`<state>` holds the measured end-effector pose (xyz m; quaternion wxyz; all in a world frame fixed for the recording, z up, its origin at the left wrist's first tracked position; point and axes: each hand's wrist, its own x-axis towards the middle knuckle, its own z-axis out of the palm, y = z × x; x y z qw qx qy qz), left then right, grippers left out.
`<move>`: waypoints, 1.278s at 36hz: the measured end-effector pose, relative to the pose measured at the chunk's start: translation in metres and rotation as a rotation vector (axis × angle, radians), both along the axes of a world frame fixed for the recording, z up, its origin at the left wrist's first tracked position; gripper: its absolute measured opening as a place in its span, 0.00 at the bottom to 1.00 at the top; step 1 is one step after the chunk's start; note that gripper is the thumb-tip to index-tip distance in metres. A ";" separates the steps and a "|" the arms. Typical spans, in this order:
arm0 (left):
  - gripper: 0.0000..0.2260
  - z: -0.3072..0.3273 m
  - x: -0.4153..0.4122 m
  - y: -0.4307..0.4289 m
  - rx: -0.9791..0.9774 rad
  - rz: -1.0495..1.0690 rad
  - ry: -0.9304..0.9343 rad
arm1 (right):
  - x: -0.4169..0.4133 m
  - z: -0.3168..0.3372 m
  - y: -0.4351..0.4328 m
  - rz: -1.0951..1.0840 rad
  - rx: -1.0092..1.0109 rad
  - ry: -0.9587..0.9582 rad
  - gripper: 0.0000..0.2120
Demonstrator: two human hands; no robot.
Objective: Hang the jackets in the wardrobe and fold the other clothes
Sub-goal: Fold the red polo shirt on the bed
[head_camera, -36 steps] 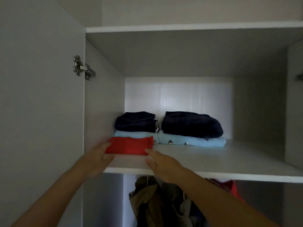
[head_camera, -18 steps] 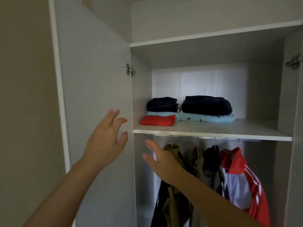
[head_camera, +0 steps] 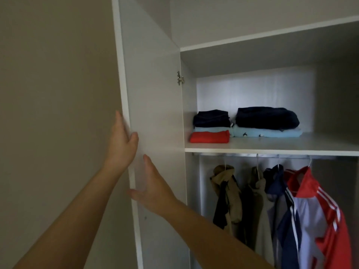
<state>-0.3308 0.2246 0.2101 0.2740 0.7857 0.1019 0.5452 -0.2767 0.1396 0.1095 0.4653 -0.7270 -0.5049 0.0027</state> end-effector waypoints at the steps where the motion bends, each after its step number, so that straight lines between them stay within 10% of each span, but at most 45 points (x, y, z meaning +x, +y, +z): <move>1: 0.10 0.002 0.000 0.004 0.015 0.018 -0.003 | -0.001 -0.001 0.007 -0.026 -0.011 -0.011 0.49; 15: 0.33 -0.017 0.042 -0.055 0.278 -0.407 -0.002 | 0.023 -0.014 -0.069 -0.231 0.214 -0.100 0.40; 22: 0.46 -0.021 0.121 -0.130 0.620 -0.412 0.034 | 0.071 -0.025 -0.162 -0.550 0.321 -0.060 0.09; 34: 0.34 -0.053 0.233 -0.180 1.155 -0.184 0.715 | 0.177 -0.045 -0.269 -0.910 -0.320 0.137 0.11; 46: 0.26 -0.059 0.238 -0.339 0.973 -0.743 0.515 | 0.103 -0.027 -0.460 -1.464 0.231 -0.247 0.14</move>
